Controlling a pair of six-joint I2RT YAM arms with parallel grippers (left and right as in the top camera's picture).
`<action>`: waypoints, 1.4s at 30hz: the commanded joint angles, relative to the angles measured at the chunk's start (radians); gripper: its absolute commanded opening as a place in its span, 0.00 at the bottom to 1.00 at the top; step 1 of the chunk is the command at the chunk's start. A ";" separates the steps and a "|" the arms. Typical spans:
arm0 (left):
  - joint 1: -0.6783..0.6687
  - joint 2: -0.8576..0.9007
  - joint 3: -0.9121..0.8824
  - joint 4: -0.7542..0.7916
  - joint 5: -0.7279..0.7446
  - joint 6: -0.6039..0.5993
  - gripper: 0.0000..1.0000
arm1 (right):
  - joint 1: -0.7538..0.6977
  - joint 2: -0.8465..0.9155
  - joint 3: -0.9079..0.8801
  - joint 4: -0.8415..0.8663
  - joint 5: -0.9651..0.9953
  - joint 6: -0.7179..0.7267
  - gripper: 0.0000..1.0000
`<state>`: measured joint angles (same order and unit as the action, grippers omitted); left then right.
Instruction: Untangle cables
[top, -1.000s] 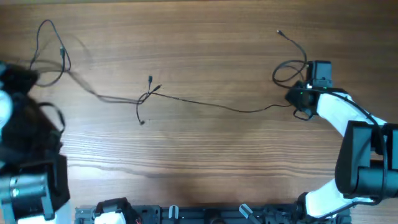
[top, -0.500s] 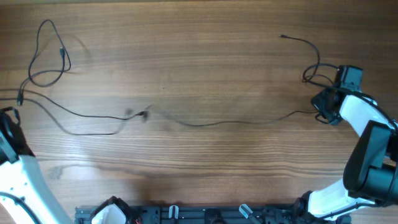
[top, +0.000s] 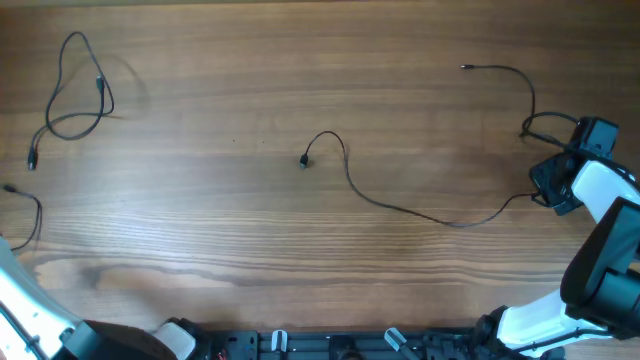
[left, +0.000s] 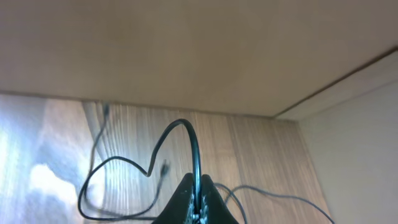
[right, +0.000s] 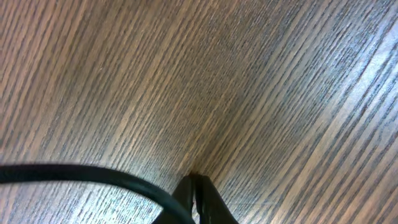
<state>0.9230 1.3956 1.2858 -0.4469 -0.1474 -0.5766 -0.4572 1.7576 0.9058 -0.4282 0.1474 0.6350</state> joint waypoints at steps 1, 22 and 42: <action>0.002 0.056 0.003 -0.056 0.084 -0.140 0.04 | 0.002 0.066 -0.056 -0.009 -0.116 0.012 0.08; -0.173 0.271 0.003 -0.433 0.197 -0.407 1.00 | 0.134 0.057 -0.056 0.003 -0.366 -0.194 0.05; -0.177 0.275 -0.177 -0.336 -0.011 -0.540 1.00 | 0.433 0.034 -0.056 0.080 -0.396 -0.187 0.05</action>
<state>0.7479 1.6615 1.1839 -0.8219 -0.1303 -1.0225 -0.0425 1.7569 0.8772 -0.3431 -0.2436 0.4580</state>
